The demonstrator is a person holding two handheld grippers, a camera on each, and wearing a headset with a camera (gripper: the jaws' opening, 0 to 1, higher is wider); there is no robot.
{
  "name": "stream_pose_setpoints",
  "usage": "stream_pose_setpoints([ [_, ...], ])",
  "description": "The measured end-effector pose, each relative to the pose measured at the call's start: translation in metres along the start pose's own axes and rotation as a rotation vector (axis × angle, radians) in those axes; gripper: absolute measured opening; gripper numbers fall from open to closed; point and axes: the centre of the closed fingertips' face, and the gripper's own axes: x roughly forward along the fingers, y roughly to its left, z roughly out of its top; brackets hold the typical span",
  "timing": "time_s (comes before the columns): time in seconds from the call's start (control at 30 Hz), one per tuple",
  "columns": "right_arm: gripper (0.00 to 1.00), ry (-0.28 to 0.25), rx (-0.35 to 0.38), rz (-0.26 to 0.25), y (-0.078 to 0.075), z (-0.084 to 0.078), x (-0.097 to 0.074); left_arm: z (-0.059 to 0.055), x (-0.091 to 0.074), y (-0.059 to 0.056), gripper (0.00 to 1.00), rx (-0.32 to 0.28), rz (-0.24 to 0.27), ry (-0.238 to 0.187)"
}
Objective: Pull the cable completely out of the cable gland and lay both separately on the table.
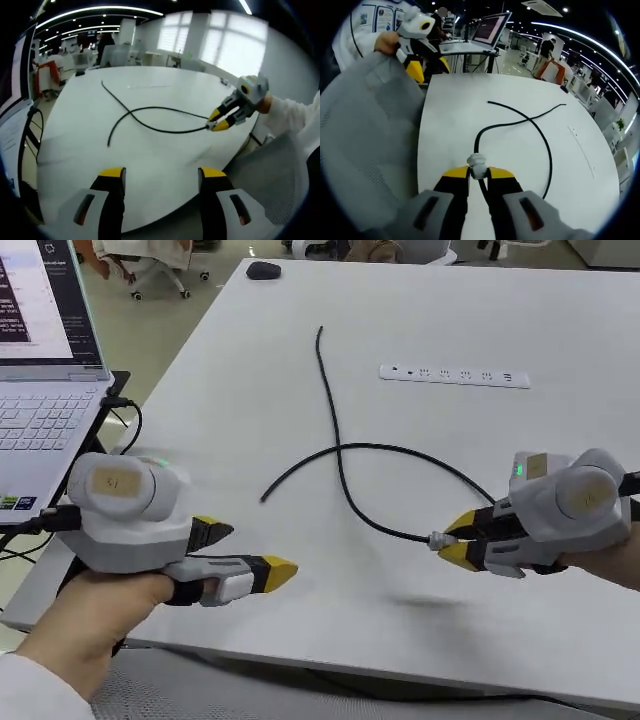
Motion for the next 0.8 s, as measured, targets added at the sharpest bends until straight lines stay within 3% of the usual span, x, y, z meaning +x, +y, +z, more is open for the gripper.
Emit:
stream_pose_setpoints([
  [0.13, 0.12, -0.02, -0.052, -0.001, 0.004, 0.018, -0.008, 0.011, -0.001, -0.014, 0.59, -0.061, -0.076, -0.056],
  [0.4, 0.12, -0.06, -0.144, 0.002, 0.014, 0.051, -0.022, 0.048, -0.007, -0.047, 0.55, 0.064, -0.185, -0.109],
  [0.5, 0.12, -0.073, -0.167, 0.002, 0.016, 0.061, -0.025, 0.055, -0.008, -0.052, 0.53, 0.1, -0.209, -0.11],
  [0.63, 0.12, -0.085, -0.195, 0.005, 0.024, 0.074, -0.031, 0.059, -0.012, -0.063, 0.49, 0.144, -0.268, -0.077],
  [0.8, 0.12, -0.106, -0.232, 0.013, 0.034, 0.084, -0.036, 0.075, -0.018, -0.079, 0.42, 0.18, -0.356, -0.129],
])
